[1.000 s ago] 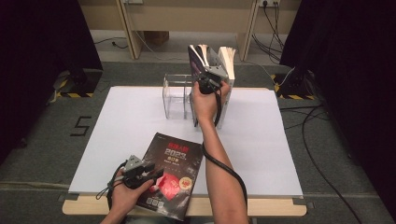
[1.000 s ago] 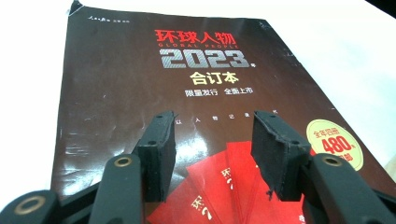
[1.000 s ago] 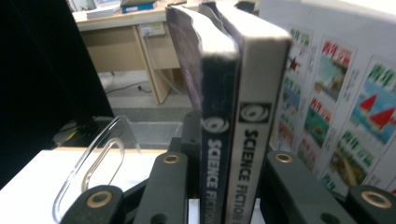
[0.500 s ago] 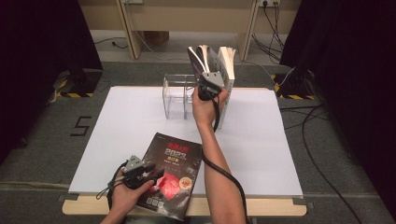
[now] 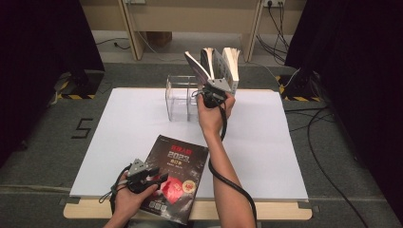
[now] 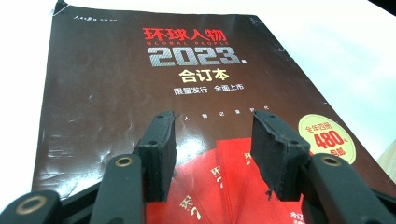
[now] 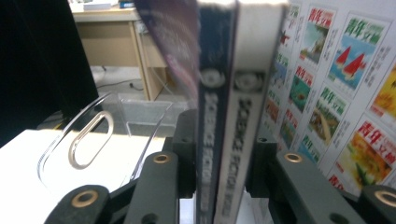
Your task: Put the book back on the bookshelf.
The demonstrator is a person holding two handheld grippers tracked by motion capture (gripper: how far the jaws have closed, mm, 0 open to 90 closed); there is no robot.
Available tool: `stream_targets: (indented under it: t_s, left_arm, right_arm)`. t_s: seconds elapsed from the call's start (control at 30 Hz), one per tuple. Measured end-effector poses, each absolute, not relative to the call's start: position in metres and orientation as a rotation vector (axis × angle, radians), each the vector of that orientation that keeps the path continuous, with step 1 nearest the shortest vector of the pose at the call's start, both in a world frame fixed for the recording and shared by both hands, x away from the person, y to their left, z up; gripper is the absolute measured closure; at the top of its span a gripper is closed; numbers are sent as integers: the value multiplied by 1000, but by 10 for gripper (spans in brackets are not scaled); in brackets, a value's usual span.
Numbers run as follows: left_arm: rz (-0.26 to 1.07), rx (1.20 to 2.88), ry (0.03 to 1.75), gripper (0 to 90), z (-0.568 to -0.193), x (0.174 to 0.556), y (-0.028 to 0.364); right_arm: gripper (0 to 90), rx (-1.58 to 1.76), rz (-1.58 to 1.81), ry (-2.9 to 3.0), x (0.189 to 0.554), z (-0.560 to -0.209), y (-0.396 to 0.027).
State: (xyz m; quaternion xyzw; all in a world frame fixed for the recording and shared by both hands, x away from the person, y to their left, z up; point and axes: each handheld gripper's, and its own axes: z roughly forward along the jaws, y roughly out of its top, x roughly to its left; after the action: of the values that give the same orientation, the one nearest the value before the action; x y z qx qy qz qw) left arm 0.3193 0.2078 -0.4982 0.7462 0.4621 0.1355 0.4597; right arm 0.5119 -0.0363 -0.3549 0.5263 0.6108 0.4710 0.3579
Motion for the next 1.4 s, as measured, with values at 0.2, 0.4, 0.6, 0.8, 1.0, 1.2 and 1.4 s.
stream_targets:
  t_s: [0.2, 0.4, 0.6, 0.8, 1.0, 1.2, 1.4]
  left_arm:
    - [333, 1836, 1137, 495, -498, 319, 208]
    - [334, 1837, 1135, 495, -498, 319, 208]
    - [333, 1837, 1134, 495, -498, 319, 207]
    - [332, 1839, 1133, 495, -498, 319, 207]
    - [334, 1841, 1132, 495, -498, 319, 206]
    - [331, 1842, 1131, 495, -499, 319, 206]
    - [335, 1841, 1130, 495, -498, 319, 206]
  right_arm:
    - [672, 1381, 1220, 1579, 505, -356, -38]
    - [662, 1421, 1253, 1551, 499, -354, -43]
    - [646, 1392, 1265, 1527, 497, -340, -43]
    - [629, 1390, 1273, 1518, 493, -338, -45]
    - [620, 1385, 1302, 1507, 490, -335, -47]
    - [706, 1386, 1305, 1517, 492, -327, -49]
    - [684, 1381, 1285, 1510, 490, -327, -47]
